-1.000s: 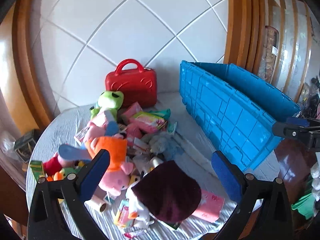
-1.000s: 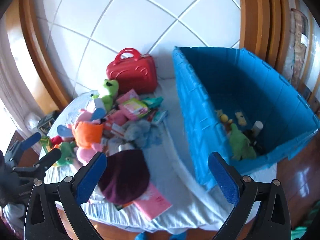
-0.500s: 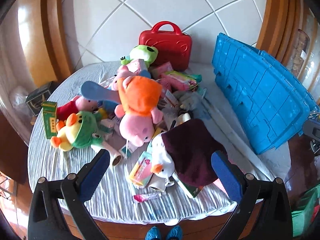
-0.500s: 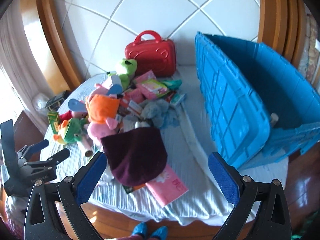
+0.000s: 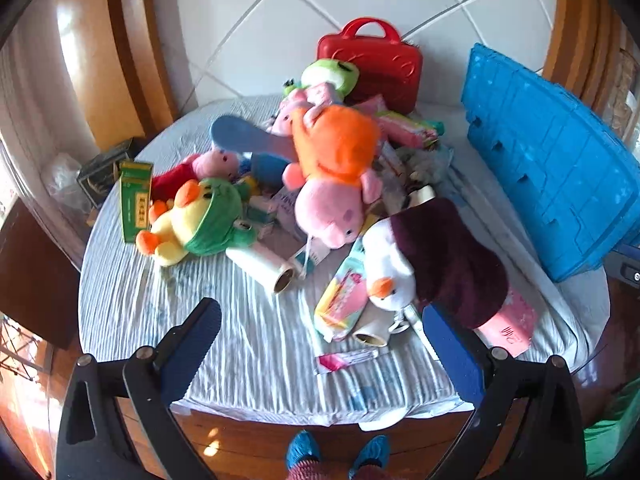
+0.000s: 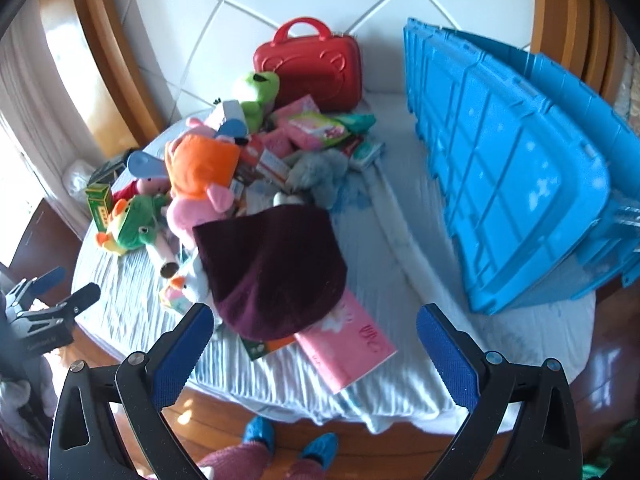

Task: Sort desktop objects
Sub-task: 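Lift both open tools out of the crate and move back over the pile, then lower the left tool to the pink tissue pack while the right tool reaches the white plush duck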

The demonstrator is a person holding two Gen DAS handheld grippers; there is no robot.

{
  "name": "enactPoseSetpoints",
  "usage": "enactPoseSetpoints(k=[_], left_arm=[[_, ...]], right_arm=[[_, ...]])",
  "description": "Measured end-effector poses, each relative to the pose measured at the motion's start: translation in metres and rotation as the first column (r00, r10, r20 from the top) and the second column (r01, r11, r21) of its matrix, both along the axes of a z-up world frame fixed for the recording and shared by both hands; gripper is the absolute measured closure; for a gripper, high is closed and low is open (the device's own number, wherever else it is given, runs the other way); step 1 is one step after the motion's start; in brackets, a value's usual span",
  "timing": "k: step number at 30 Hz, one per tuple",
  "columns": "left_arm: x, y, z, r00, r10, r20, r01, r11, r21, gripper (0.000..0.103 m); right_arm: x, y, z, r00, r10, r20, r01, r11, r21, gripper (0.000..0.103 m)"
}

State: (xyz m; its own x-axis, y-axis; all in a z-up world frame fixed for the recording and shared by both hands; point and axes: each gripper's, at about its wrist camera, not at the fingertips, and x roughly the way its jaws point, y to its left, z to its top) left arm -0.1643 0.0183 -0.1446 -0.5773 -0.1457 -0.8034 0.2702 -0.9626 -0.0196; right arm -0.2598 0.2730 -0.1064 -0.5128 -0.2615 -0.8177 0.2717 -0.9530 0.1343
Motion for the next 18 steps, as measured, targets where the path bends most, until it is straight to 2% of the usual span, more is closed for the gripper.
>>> enactPoseSetpoints(k=[6, 12, 18], left_arm=[[-0.008, -0.038, -0.024, 0.998, -0.052, 0.027, 0.051, 0.999, 0.013, 0.002], [-0.028, -0.063, -0.053, 0.987, -0.139, 0.074, 0.136, 0.99, 0.045, 0.019], [-0.049, -0.049, -0.086, 0.957, -0.255, 0.139, 0.241, 0.964, 0.109, 0.034]], right_arm=[[-0.007, -0.033, -0.017, 0.998, -0.057, 0.04, 0.057, 0.998, 0.002, 0.0], [-0.02, -0.08, -0.045, 0.989, -0.1, 0.111, 0.101, 0.995, 0.003, 0.0], [-0.022, -0.125, -0.076, 0.978, -0.111, 0.179, 0.114, 0.993, -0.004, 0.0]])
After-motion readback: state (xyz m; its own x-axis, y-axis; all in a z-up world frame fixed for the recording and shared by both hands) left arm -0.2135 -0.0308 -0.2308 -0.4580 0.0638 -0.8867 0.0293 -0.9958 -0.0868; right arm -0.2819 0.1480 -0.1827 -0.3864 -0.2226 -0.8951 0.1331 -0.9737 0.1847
